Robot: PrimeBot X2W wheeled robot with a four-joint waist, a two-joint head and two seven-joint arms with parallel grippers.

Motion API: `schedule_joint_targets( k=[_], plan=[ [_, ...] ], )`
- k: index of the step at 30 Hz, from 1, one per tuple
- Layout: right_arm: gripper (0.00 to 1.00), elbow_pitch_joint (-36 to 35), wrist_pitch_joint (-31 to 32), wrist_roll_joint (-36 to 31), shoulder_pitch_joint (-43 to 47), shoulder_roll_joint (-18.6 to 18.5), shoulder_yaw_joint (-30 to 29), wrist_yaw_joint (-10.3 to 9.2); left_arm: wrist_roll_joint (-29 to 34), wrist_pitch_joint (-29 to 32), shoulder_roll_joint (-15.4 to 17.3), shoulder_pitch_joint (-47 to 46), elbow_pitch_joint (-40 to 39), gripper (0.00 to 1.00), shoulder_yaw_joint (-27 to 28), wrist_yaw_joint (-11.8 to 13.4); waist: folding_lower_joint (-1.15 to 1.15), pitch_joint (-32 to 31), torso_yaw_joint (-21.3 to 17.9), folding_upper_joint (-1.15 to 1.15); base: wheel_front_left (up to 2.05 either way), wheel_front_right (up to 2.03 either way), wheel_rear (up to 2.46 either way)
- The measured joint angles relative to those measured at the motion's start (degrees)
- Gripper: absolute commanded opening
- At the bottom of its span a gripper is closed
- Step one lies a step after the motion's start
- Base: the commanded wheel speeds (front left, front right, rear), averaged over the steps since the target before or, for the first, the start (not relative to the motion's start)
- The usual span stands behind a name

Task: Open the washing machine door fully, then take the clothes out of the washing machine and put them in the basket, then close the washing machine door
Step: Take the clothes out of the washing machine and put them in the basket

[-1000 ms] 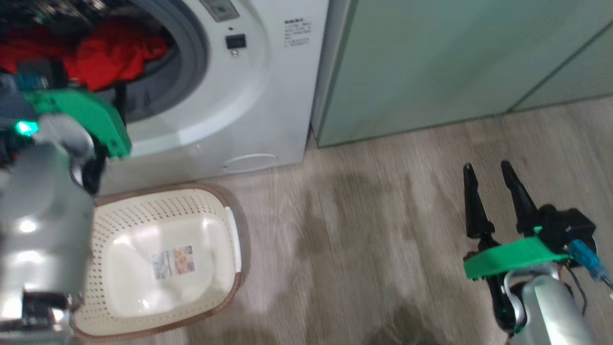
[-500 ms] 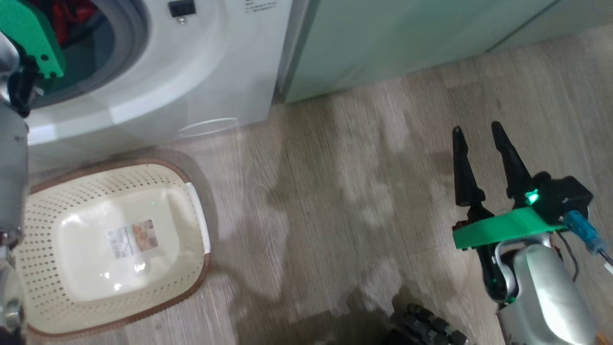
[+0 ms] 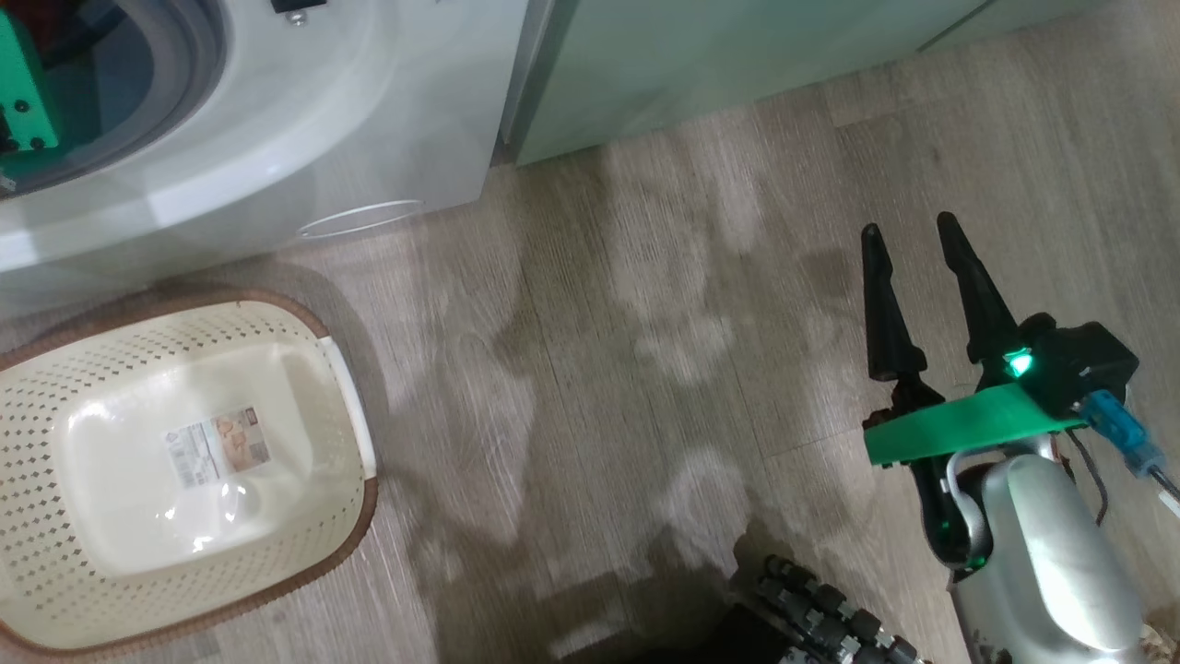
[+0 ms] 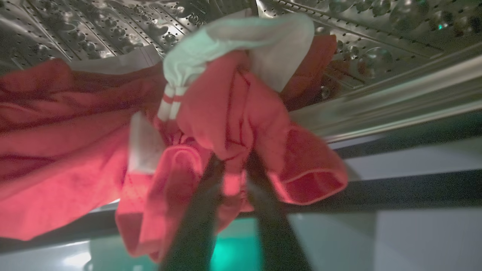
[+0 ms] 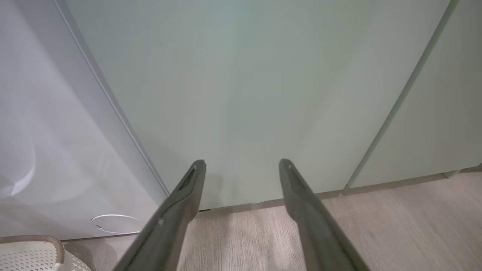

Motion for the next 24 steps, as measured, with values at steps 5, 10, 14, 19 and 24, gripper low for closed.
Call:
schedule_joint_targets(
  k=[5, 10, 14, 19, 24],
  plan=[
    [1.0, 0.1, 0.0, 0.4, -0.6, 0.1, -0.8, 0.0, -1.3, -2.5, -0.7, 0.3, 1.9, 0.0, -0.1, -0.2, 0.0, -0.5, 0.6, 0.0, 0.0, 0.0, 0.0],
    [1.0, 0.4, 0.0, 0.4, -0.5, 0.1, -1.3, 0.0, -2.2, -7.0, -2.5, 2.7, 2.8, 0.0, -0.2, -1.0, 0.0, -2.5, 1.5, 0.0, 0.0, 0.0, 0.0],
    [1.0, 0.7, 0.0, -0.1, 0.0, 0.1, -1.4, 0.0, -3.4, -11.5, -5.0, 5.4, 2.9, 0.0, -0.8, -2.4, 0.0, -5.3, 2.4, 0.0, 0.0, 0.0, 0.0],
    [1.0, 1.4, 0.0, -0.1, 2.7, -0.3, -1.5, 0.0, -3.8, -16.7, -6.7, 9.7, 3.1, 0.0, -2.5, -3.1, -0.01, -9.7, 3.8, 0.0, 0.0, 0.0, 0.0],
    [1.0, 1.8, 0.0, -0.1, 5.3, -0.9, -1.8, 0.0, -5.1, -20.9, -9.8, 14.5, 3.1, 0.0, -4.3, -3.1, -0.01, -14.0, 5.7, 0.0, 0.0, 0.0, 0.0]
  ],
)
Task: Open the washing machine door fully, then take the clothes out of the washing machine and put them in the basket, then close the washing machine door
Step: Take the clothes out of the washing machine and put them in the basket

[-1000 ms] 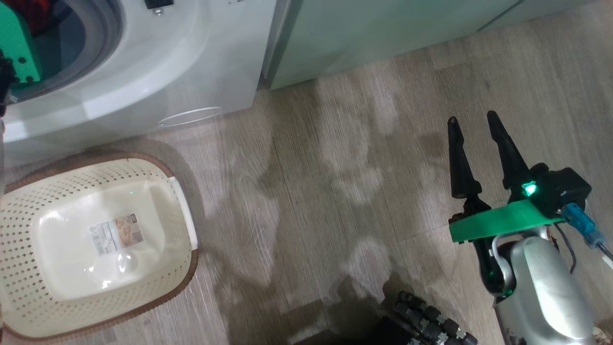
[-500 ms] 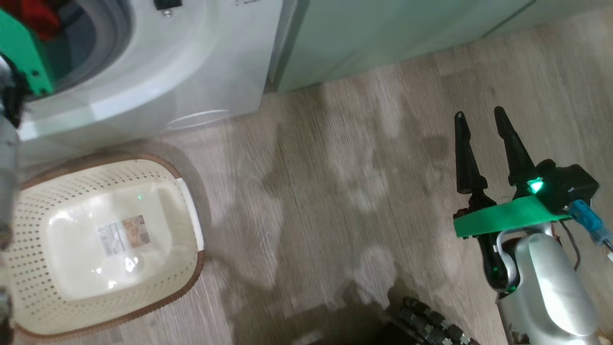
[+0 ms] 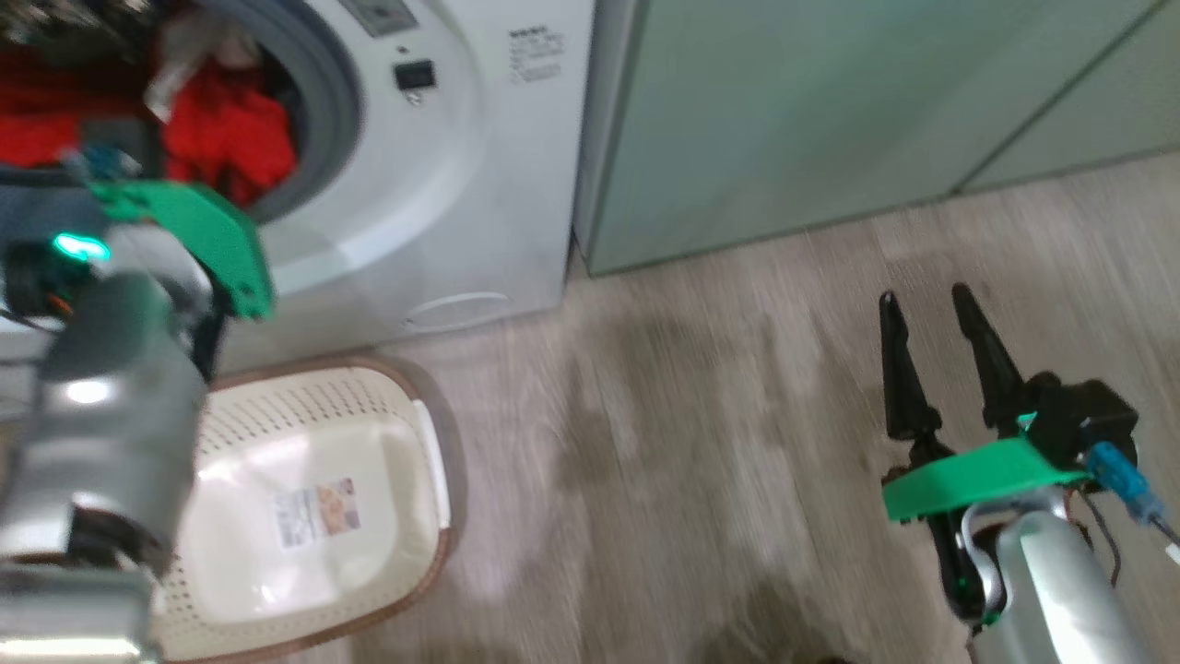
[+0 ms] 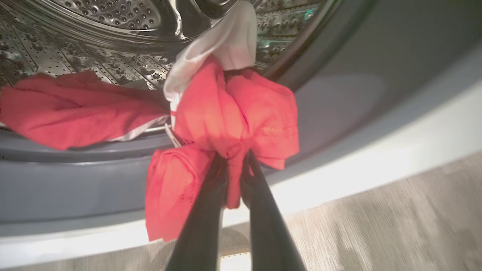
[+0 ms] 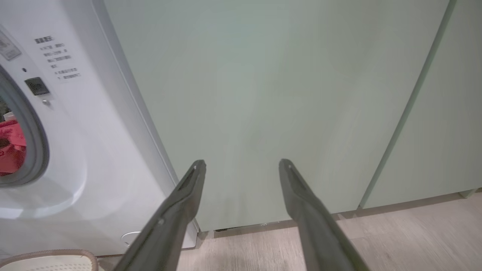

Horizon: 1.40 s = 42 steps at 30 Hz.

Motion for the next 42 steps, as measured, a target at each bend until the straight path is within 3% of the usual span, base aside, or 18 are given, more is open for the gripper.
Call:
schedule_joint_targets(
  k=[10, 21, 29, 42],
  plan=[
    [1.0, 0.6, 0.0, 0.0, 3.7, -1.0, -0.2, 0.0, -4.6, -3.4, -2.7, 11.9, -2.7, 0.0, -7.2, -0.4, 0.0, -6.8, 4.4, 0.0, 0.0, 0.0, 0.0],
    [1.0, 1.1, 0.0, 0.0, 6.0, -1.5, 0.2, 0.0, -10.5, -0.3, -4.0, 24.6, -3.1, 0.0, -14.1, -0.4, 0.0, -11.1, 10.0, 0.0, 0.0, 0.0, 0.0],
    [1.0, 0.9, 0.0, 0.1, 5.8, -2.4, 1.1, 0.0, -14.5, 4.8, -3.8, 28.8, -1.7, 0.0, -16.7, -0.4, 0.0, -9.1, 9.4, 0.0, 0.0, 0.0, 0.0],
    [1.0, -0.1, 0.0, 0.1, 2.1, -3.2, 1.0, 0.0, -17.4, 7.6, -1.6, 25.5, 1.0, 0.0, -16.6, -0.3, 0.0, -1.5, 6.2, 0.0, 0.0, 0.0, 0.0]
  ],
)
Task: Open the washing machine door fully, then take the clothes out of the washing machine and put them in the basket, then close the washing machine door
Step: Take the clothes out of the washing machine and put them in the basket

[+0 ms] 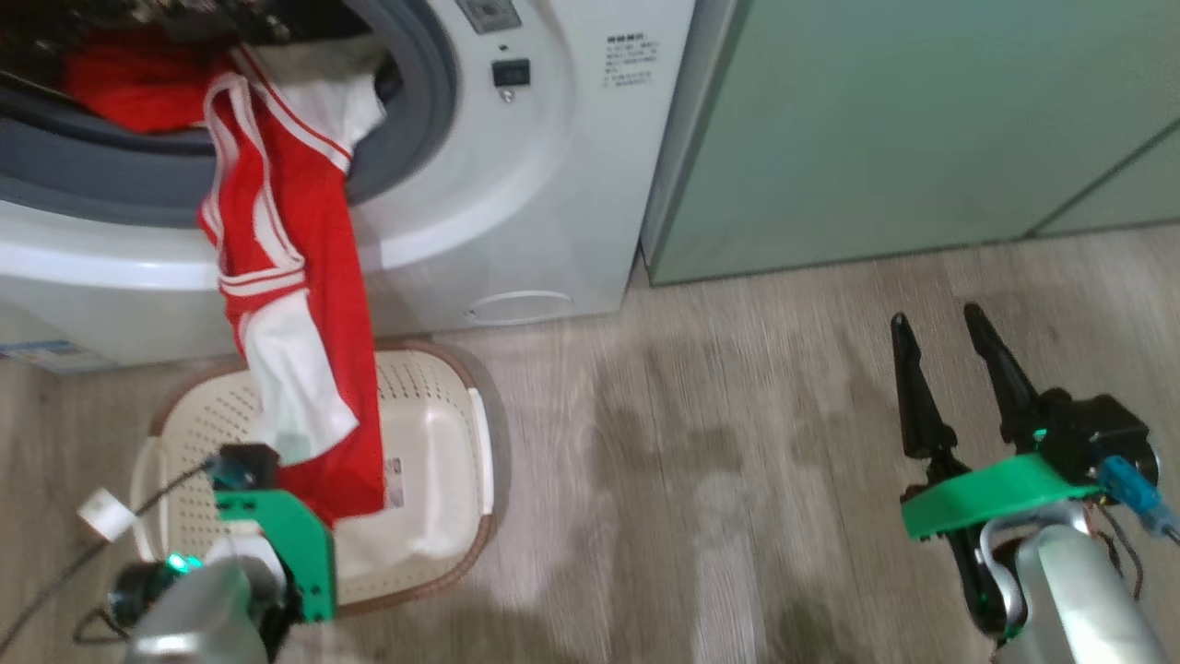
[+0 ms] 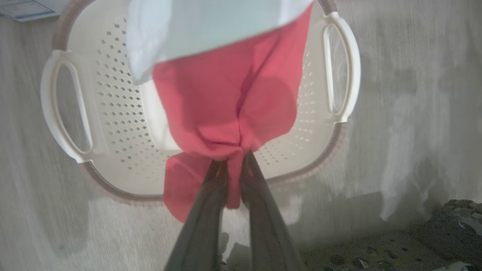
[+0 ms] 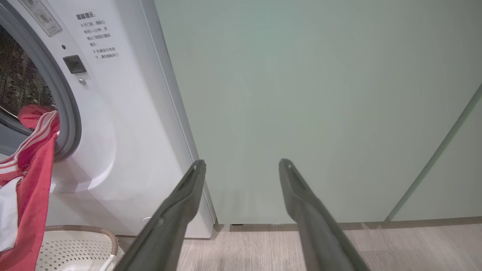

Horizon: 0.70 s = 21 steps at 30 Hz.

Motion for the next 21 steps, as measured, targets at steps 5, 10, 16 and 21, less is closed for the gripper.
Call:
schedule_joint_targets(
  k=[5, 10, 16, 21],
  plan=[
    [1.0, -0.3, 0.0, 0.0, -1.8, 0.0, 0.2, 0.0, 0.5, -2.7, 1.2, -2.4, 0.4, 0.0, 0.0, 1.8, 0.0, 2.9, -1.6, 0.0, 0.0, 0.0, 0.0],
    [1.0, -0.3, 0.0, 0.0, -2.3, 0.2, -0.3, 0.0, -0.2, -5.0, 1.1, -2.6, 0.6, 0.0, 0.3, 2.1, 0.0, 4.0, -3.3, 0.0, 0.0, 0.0, 0.0],
    [1.0, -0.1, 0.0, 0.0, -2.2, 0.3, -1.0, 0.0, -1.8, -9.4, 0.1, -1.8, 1.0, 1.0, 1.2, 1.8, 0.0, 2.1, -3.3, 0.0, 0.0, 0.0, 0.0],
    [1.0, 0.1, 0.0, 0.0, -0.6, 0.5, -1.7, 0.0, -3.5, -13.0, -0.7, 2.2, 1.1, 1.0, 1.8, 0.8, 0.0, -1.9, -3.0, 0.0, 0.0, 0.0, 0.0]
  ],
)
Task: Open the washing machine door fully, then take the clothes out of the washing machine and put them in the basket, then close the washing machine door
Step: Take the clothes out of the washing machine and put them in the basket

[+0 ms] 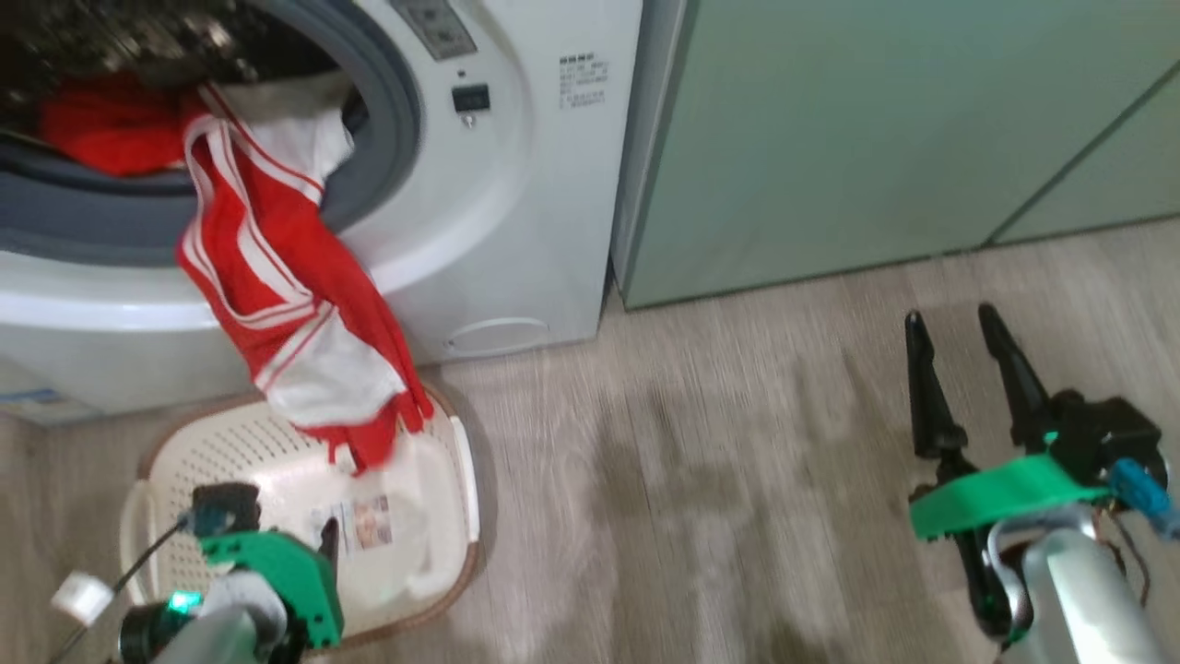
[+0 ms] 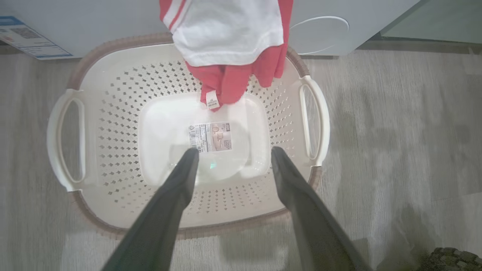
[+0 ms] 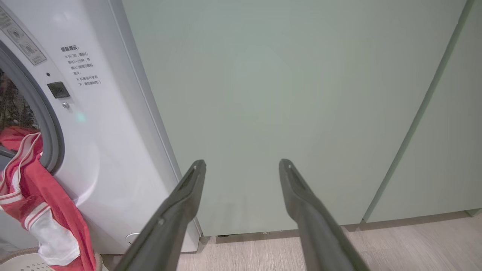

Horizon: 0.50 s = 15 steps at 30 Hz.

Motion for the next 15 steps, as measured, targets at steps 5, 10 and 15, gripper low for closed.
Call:
schedule_joint_targets(
  k=[5, 10, 15],
  plan=[
    [1.0, 0.4, 0.0, 0.0, 2.1, 0.8, 0.3, 0.0, -1.7, -3.5, 1.0, 1.6, -0.4, 1.0, 0.6, -0.5, 0.0, -3.7, 0.6, 0.0, 0.0, 0.0, 0.0],
    [1.0, 0.5, 0.0, 0.4, 3.9, 1.1, 0.2, 0.0, -1.8, -5.6, 3.2, 2.1, -4.8, 1.0, 1.2, -0.5, 0.0, -7.2, 1.4, 0.0, 0.0, 0.0, 0.0],
    [1.0, 0.6, 0.0, 0.4, 6.4, 1.1, -0.3, 0.0, -0.6, -5.7, 5.0, 5.4, -14.8, 1.0, 4.9, 0.5, 0.0, -9.1, 2.0, 0.0, 0.0, 0.0, 0.0]
  ],
)
